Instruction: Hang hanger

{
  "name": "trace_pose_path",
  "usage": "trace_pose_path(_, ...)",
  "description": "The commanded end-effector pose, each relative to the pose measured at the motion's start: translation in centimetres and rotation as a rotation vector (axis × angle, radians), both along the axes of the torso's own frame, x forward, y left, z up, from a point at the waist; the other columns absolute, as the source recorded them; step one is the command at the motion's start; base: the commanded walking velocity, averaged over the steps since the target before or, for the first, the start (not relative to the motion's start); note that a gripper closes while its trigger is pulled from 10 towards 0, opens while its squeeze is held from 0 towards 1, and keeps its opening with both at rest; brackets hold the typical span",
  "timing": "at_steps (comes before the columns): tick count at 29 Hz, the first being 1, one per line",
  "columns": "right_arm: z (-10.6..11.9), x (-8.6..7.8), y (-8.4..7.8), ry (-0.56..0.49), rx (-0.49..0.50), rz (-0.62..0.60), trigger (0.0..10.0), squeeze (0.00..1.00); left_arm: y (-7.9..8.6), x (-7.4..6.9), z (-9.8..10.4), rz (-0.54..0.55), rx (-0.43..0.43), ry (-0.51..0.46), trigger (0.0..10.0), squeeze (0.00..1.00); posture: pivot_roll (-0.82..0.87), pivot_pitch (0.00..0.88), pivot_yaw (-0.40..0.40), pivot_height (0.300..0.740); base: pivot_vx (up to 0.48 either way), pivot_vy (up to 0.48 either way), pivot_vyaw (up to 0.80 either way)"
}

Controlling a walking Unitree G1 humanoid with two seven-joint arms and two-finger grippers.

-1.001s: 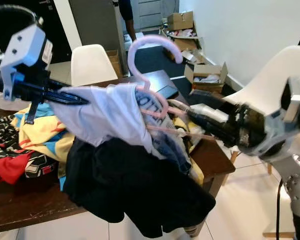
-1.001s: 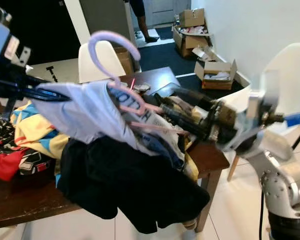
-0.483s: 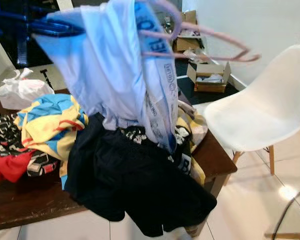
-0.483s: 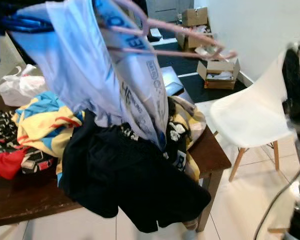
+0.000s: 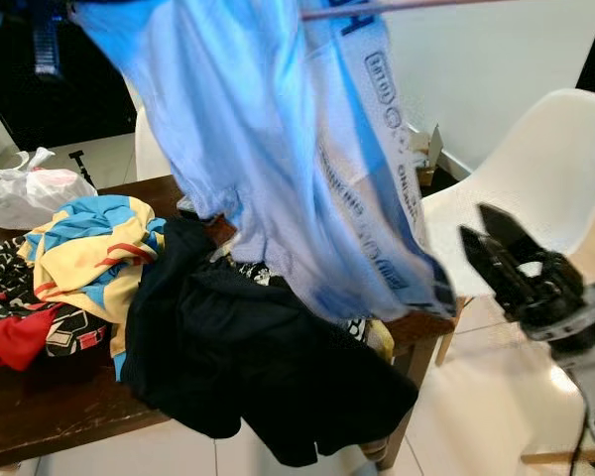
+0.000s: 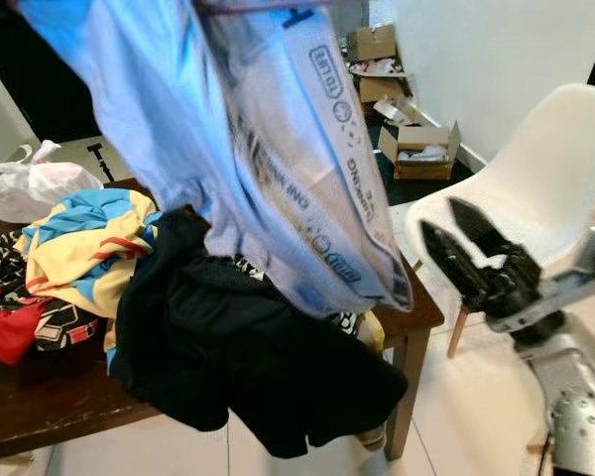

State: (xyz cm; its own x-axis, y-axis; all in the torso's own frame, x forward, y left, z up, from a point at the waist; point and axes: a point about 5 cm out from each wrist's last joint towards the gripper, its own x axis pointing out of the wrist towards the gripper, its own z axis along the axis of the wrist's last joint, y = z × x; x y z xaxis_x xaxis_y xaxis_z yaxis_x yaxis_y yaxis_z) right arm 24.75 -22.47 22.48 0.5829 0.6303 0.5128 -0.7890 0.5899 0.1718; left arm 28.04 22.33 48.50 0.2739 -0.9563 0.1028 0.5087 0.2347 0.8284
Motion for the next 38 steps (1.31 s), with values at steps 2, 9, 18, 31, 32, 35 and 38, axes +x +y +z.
trace_pose_path(2, 0.6, 0.1, 1.2, -0.021, 0.031, 0.025, 10.0, 0.0, -0.2, 0.0, 0.8, -0.049, -0.095, -0.001, 9.5, 0.0, -0.01, 0.0, 0.11, 0.71, 0.0, 0.0, -0.78)
trace_pose_path(9, 2.4, 0.6, 1.0, -0.067, 0.112, -0.027, 10.0, 0.0, -0.3, 1.3, 0.1, -0.065, -0.217, 0.014, 10.0, 0.0, -0.05, 0.0, 0.114, 0.71, 0.0, 0.0, -0.79)
trace_pose_path(18, 3.5, 1.7, 2.0, -0.061, 0.134, -0.129, 10.0, 0.0, -2.4, 3.0, -3.2, -0.139, -0.292, 0.093, 10.0, 0.0, -0.08, 0.0, 0.113, 0.71, 0.0, 0.0, -0.79)
trace_pose_path(31, 4.3, 1.5, 3.9, -0.091, 0.075, -0.167, 10.0, 0.0, -2.6, 4.8, -4.1, -0.025, -0.335, 0.086, 10.0, 0.0, -0.08, 0.0, 0.121, 0.71, 0.0, 0.0, -0.79)
trace_pose_path(32, 4.2, 1.6, 4.1, -0.091, 0.062, -0.178, 10.0, 0.0, -2.8, 5.2, -4.2, 0.0, -0.362, 0.089, 10.0, 0.0, -0.08, 0.0, 0.122, 0.71, 0.0, 0.0, -0.79)
trace_pose_path(35, 3.6, 2.3, 4.0, -0.064, 0.015, -0.248, 10.0, 0.0, -3.6, 6.7, -5.8, 0.08, -0.393, 0.123, 10.0, 0.0, -0.08, 0.0, 0.12, 0.71, 0.0, 0.0, -0.79)
trace_pose_path(38, 3.2, 2.7, 3.8, -0.048, -0.014, -0.289, 10.0, 0.0, -3.9, 7.3, -7.0, 0.106, -0.4, 0.153, 10.0, 0.0, -0.08, 0.0, 0.12, 0.71, 0.0, 0.0, -0.79)
